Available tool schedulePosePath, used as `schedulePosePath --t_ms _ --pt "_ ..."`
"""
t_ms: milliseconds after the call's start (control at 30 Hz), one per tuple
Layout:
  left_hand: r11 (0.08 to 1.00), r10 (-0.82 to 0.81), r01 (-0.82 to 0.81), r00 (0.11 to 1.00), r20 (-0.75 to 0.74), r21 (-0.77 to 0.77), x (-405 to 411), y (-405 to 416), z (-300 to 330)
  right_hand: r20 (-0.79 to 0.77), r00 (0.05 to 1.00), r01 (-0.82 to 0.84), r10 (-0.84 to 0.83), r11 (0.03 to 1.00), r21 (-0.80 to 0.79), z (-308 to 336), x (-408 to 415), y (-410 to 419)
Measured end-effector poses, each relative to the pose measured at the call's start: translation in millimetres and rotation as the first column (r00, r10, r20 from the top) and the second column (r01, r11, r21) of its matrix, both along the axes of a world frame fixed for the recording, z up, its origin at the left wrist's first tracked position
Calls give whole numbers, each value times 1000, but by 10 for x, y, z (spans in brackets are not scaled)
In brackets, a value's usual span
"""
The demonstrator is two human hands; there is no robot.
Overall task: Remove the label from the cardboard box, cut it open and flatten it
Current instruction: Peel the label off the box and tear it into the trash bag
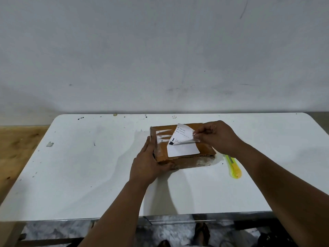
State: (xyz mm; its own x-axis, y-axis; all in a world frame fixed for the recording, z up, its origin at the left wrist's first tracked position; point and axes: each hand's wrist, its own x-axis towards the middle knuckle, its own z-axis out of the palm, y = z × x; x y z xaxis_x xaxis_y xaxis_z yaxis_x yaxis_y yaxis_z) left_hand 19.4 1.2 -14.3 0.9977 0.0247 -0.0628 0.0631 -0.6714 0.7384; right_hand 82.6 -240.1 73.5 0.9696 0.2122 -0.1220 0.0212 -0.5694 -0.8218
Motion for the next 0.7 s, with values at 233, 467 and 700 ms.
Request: schedulePosePath --t_ms 233,467,700 --pt "996 6 -7 1000 11 85 53 -6 -54 -21 998 52 -51 996 71 -162 -61 2" --pt "974 -211 180 940 267 134 93 60 -182 -13 999 -51 50 986 -160 -209 -111 18" --pt "986 -148 162 965 215 -49 91 -6 -167 88 995 46 -38 994 -96 -202 -100 36"
